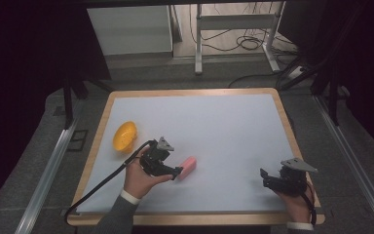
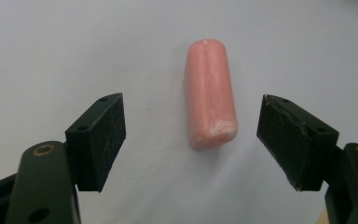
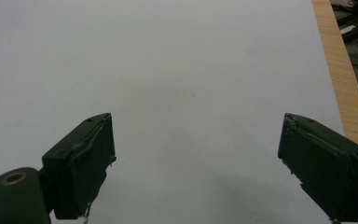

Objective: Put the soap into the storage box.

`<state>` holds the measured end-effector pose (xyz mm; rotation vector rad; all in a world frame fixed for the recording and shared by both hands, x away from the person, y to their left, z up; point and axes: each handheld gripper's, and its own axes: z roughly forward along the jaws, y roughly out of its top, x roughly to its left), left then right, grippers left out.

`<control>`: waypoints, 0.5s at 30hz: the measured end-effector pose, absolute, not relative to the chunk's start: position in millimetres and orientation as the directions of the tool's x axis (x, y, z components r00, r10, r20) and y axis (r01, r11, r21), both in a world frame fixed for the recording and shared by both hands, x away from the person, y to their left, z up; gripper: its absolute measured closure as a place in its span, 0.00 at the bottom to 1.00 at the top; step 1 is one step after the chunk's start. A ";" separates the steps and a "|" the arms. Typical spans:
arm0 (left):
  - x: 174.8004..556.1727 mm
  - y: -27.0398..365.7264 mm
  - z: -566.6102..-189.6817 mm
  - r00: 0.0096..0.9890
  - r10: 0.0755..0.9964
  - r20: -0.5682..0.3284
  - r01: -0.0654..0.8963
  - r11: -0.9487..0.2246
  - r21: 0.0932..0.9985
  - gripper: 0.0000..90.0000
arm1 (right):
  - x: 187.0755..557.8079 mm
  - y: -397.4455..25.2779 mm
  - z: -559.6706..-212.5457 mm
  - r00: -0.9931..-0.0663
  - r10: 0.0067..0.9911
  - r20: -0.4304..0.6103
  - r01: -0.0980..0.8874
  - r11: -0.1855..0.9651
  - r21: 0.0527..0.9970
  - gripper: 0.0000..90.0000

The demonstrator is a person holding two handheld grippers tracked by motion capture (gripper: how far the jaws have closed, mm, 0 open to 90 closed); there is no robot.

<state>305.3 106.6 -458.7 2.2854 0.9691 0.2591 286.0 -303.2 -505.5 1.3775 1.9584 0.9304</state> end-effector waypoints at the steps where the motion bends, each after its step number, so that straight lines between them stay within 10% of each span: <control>1: 305.6 106.1 -459.5 0.707 0.705 -0.063 0.581 -0.527 0.620 0.27 | 285.9 -303.1 -505.3 -0.311 0.949 -0.056 0.556 0.229 0.799 0.12; 15: 313.4 90.9 -461.6 0.721 0.691 -0.056 0.593 -0.572 0.567 0.26 | 286.1 -304.1 -506.0 -0.304 0.951 -0.058 0.559 0.227 0.798 0.12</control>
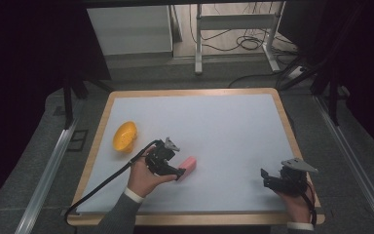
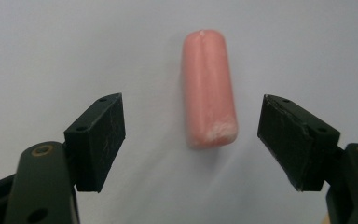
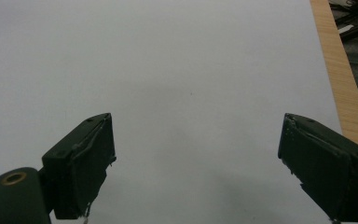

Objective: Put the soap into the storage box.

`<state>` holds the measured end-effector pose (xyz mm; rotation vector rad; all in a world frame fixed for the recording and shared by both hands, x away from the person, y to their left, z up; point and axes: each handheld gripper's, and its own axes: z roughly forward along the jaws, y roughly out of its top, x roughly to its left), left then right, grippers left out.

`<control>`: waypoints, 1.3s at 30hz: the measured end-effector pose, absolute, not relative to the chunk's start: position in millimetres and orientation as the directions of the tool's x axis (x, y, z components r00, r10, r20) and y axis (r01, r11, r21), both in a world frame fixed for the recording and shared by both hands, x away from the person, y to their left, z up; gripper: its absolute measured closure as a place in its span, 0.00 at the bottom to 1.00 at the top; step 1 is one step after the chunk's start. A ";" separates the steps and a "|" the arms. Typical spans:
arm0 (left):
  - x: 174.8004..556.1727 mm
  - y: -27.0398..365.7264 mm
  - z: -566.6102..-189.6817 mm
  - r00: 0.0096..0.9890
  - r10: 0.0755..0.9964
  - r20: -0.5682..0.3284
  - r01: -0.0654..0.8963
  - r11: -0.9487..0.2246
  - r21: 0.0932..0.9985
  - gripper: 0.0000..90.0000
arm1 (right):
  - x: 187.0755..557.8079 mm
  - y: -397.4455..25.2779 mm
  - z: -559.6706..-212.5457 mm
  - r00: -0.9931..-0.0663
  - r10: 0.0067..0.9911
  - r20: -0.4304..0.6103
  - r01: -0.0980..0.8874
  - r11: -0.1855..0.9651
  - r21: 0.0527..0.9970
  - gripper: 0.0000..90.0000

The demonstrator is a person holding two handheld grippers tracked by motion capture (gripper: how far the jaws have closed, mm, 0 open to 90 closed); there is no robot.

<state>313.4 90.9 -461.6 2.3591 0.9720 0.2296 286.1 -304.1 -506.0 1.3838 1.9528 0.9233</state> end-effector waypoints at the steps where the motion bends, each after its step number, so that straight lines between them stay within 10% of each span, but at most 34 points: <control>1: 314.6 89.8 -462.4 0.723 0.689 -0.052 0.591 -0.578 0.562 0.26 | 286.0 -303.8 -506.0 -0.305 0.951 -0.058 0.558 0.228 0.798 0.12; 27: 340.9 61.1 -499.8 0.712 0.698 -0.073 0.631 -0.591 0.503 0.30 | 288.3 -301.8 -510.9 -0.313 0.948 -0.066 0.570 0.243 0.785 0.12; 39: 338.5 55.6 -509.2 0.729 0.680 -0.075 0.619 -0.609 0.496 0.64 | 288.5 -303.1 -510.6 -0.310 0.948 -0.067 0.570 0.242 0.785 0.12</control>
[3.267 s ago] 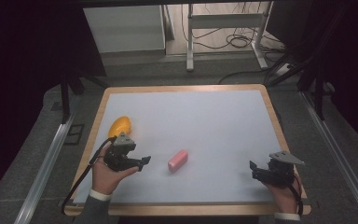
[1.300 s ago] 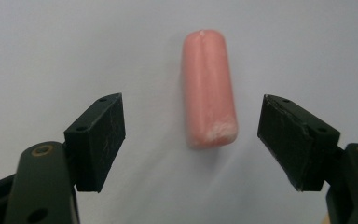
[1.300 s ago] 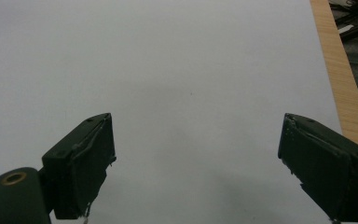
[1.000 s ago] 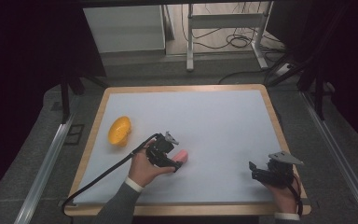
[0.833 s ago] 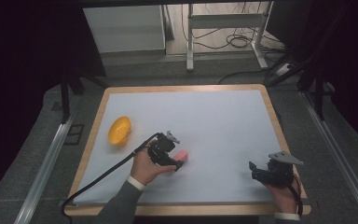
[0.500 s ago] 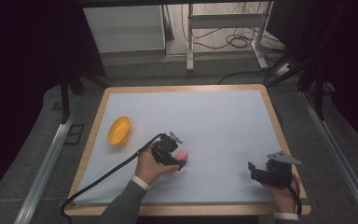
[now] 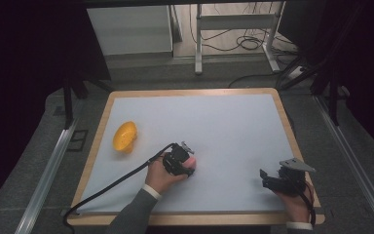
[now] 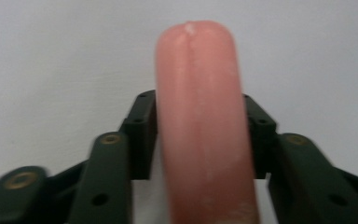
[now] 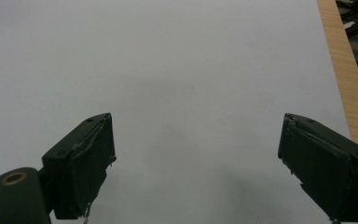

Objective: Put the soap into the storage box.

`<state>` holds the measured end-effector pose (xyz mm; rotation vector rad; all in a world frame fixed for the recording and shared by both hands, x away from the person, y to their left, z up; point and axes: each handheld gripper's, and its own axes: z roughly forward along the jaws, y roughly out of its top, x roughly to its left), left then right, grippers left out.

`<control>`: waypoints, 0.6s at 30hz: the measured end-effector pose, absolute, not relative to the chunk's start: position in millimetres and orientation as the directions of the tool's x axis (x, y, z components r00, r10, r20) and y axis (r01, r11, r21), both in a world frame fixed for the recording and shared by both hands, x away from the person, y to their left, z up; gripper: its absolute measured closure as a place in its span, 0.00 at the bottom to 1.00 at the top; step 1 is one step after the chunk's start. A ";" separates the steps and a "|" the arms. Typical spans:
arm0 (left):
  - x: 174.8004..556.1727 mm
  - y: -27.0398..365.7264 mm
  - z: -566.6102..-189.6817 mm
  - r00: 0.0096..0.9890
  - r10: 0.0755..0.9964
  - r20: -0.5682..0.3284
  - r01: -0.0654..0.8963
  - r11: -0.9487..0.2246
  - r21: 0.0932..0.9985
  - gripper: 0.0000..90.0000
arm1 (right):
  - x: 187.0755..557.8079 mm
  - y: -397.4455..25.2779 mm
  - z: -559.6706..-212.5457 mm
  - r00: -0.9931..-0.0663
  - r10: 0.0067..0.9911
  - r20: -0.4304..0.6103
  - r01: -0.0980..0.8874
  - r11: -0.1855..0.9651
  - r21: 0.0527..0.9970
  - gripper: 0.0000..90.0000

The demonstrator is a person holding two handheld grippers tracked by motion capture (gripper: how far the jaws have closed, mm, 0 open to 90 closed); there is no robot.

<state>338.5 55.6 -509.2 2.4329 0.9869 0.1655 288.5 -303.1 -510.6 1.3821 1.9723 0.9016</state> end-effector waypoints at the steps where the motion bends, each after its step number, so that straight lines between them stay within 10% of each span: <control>1: 338.8 56.0 -509.1 0.729 0.680 -0.075 0.619 -0.609 0.496 0.65 | 288.5 -303.2 -510.6 -0.310 0.948 -0.067 0.570 0.242 0.785 0.12; 18: 336.7 60.1 -504.4 0.741 0.669 -0.062 0.596 -0.612 0.520 0.67 | 288.2 -304.8 -509.8 -0.305 0.950 -0.066 0.567 0.236 0.789 0.12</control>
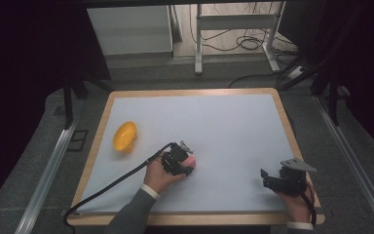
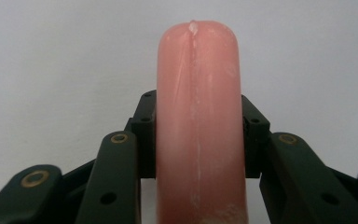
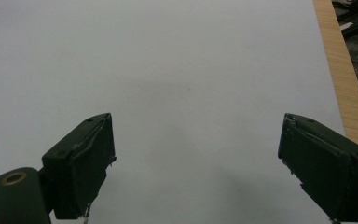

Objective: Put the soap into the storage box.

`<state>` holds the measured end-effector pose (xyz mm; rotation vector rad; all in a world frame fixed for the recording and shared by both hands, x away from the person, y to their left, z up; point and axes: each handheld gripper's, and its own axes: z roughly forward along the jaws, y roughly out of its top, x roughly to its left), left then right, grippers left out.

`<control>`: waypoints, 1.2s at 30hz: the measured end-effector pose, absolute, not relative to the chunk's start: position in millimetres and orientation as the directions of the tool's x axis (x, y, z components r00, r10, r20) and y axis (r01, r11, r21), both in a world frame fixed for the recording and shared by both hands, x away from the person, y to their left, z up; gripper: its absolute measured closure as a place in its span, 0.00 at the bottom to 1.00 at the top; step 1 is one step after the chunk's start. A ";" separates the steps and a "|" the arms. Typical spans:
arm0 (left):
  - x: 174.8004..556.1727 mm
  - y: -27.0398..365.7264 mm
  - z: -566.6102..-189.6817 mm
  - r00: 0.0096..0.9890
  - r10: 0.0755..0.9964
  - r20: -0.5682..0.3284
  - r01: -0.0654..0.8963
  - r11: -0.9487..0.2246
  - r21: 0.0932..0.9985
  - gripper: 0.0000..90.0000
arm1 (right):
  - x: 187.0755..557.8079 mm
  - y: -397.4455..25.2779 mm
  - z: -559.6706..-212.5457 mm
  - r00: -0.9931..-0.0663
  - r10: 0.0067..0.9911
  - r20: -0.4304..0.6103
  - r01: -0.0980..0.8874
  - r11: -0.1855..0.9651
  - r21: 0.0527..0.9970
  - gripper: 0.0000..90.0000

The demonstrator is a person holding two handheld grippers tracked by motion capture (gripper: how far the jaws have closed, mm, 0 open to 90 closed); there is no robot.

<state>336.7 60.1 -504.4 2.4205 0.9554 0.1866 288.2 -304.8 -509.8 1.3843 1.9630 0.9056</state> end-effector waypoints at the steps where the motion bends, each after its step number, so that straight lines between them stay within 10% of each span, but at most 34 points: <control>1: 336.2 60.7 -502.7 0.741 0.668 -0.067 0.596 -0.608 0.524 0.67 | 288.2 -304.9 -509.9 -0.304 0.950 -0.066 0.567 0.236 0.789 0.12; 36: 334.1 97.1 -480.9 0.712 0.700 -0.057 0.598 -0.562 0.571 0.67 | 288.2 -306.2 -510.4 -0.297 0.952 -0.070 0.570 0.236 0.787 0.12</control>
